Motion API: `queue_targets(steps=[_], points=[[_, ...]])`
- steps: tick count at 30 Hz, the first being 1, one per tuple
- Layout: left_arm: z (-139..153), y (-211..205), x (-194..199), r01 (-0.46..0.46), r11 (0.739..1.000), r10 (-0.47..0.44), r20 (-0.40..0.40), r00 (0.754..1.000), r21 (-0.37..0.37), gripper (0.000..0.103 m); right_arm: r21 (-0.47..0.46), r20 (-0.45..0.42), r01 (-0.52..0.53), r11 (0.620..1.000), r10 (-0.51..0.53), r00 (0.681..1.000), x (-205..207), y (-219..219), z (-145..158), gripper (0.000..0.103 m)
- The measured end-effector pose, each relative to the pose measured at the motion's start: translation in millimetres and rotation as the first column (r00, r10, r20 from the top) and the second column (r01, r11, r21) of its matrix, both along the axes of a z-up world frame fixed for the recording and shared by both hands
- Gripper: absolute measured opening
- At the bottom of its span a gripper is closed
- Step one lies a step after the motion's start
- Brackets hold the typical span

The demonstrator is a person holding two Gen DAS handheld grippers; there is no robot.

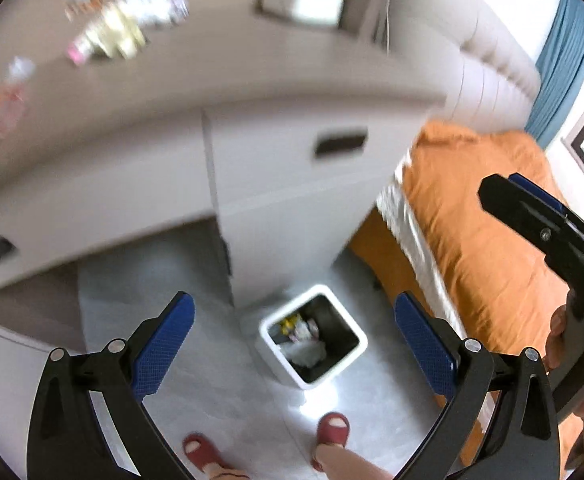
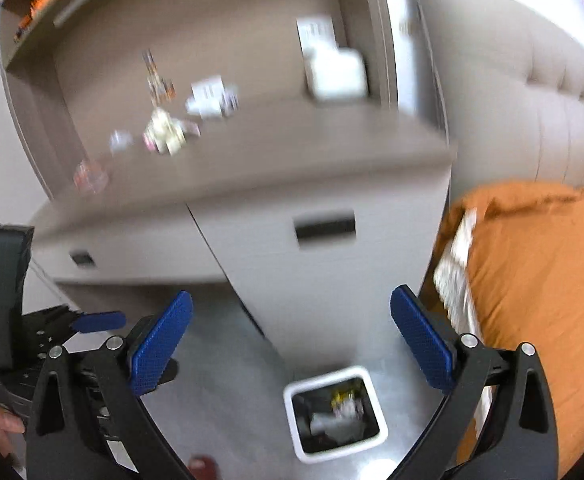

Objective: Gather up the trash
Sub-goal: 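Move both tools back from the bin to the desk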

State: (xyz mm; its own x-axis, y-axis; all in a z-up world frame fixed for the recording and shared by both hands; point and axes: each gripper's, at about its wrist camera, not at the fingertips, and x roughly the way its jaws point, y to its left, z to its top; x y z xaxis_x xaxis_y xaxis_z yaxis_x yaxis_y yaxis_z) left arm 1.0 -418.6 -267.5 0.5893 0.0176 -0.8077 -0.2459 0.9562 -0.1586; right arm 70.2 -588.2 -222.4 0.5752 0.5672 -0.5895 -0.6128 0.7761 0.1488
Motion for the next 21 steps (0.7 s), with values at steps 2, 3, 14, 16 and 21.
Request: queue_targets(steps=[2, 3, 14, 16, 21], points=[[29, 15, -15, -0.032, 0.999, 0.03, 0.045, 0.999, 0.042, 0.098, 0.028, 0.045, 0.001, 1.0, -0.003, 0.999, -4, 8, 28, 0.099], [43, 23, -21, -0.059, 0.996, 0.055, 0.062, 0.997, 0.07, 0.098, 0.035, 0.058, -0.006, 0.999, 0.004, 0.998, -6, 12, 38, 0.099], [144, 105, -69, -0.375, 0.902, 0.324, 0.236, 0.916, 0.216, 0.098, 0.087, 0.162, -0.265, 0.96, 0.248, 0.955, -19, 98, 120, 0.099], [152, 121, -73, -0.429, 0.882, 0.379, 0.25, 0.891, 0.195, 0.098, 0.044, 0.177, -0.322, 0.946, 0.31, 0.934, -17, 122, 125, 0.099], [155, 172, -69, -0.487, 0.858, 0.436, 0.268, 0.859, 0.166, 0.098, 0.023, 0.204, -0.352, 0.936, 0.341, 0.918, -2, 183, 124, 0.099]])
